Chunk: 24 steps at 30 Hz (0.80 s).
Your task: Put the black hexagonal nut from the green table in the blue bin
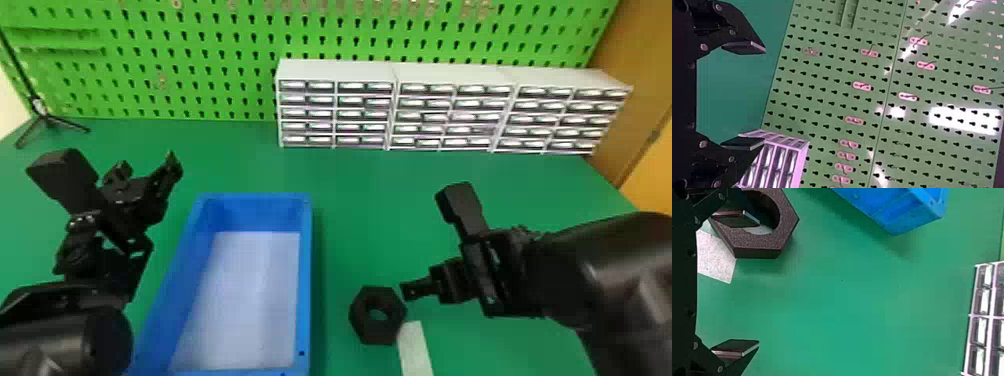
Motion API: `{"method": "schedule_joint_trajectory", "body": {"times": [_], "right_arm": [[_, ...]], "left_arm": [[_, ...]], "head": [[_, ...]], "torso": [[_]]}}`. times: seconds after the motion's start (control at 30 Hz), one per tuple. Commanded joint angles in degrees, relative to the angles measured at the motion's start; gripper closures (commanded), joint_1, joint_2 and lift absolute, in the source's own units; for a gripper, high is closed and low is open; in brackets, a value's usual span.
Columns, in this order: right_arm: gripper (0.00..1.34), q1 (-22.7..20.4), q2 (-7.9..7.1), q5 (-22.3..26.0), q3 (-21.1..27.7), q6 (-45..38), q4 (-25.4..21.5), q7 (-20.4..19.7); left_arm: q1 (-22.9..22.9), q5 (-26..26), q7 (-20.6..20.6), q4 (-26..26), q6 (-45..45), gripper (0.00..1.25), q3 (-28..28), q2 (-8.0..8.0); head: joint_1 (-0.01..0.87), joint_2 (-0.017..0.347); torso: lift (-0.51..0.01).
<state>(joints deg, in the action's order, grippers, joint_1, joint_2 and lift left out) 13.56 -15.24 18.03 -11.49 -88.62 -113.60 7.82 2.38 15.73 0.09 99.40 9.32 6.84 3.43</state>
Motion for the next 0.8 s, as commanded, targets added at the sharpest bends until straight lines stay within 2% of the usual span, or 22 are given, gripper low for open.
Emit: {"method": "schedule_joint_trajectory", "body": {"times": [0.0, 0.37, 0.77], "right_arm": [[0.21, 1.0, -0.05, 0.3, -1.2, 2.0, 2.9, 0.0], [0.21, 4.0, -0.32, 0.3, -4.8, 6.3, 6.6, 0.8], [0.21, 5.9, 0.47, -1.2, -8.7, 7.8, 9.4, 3.6]], "left_arm": [[0.2, 0.0, 0.0, 0.0, 0.0, 0.43, -0.1, 0.00], [0.2, 0.0, 0.0, -0.2, 0.0, 0.43, -0.2, 0.00], [0.0, 0.0, 0.0, -0.3, 0.0, 0.43, -0.2, 0.00]], "head": [[0.692, 0.008], [0.692, 0.008], [0.692, 0.008]], "torso": [[-0.097], [-0.097], [-0.097]]}}
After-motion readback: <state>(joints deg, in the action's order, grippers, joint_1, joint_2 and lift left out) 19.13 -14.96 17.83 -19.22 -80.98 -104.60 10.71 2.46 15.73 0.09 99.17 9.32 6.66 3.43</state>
